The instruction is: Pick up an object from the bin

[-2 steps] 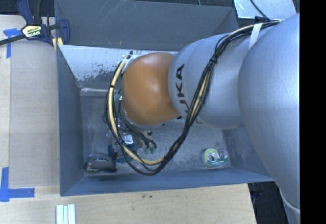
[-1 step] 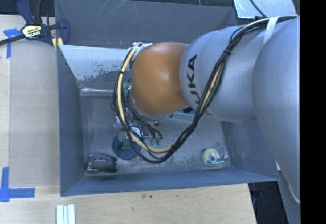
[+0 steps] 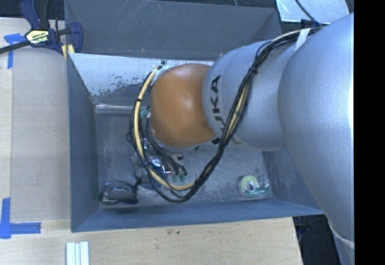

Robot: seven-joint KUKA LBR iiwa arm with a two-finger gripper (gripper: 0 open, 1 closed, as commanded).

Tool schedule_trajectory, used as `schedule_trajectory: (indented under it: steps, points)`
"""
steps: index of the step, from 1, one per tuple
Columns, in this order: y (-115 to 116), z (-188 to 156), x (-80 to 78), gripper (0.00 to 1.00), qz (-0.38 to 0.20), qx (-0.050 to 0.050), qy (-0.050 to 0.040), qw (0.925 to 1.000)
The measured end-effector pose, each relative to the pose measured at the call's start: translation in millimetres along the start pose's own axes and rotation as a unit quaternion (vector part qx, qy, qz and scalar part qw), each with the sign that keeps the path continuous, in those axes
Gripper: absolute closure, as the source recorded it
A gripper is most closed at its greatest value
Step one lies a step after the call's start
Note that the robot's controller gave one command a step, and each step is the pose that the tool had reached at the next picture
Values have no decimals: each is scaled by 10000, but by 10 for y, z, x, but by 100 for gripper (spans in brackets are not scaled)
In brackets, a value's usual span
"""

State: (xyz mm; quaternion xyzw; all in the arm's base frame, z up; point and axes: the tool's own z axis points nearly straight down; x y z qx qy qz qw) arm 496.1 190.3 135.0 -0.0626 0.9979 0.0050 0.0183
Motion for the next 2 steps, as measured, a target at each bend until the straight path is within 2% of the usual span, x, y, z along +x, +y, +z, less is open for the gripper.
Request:
schedule_trajectory:
  steps: [1,2]
  points:
    - [-17,-81,88,100,1418,-6,-42,9899]
    - [127,60,-39,100,-46,-5,-35,10000]
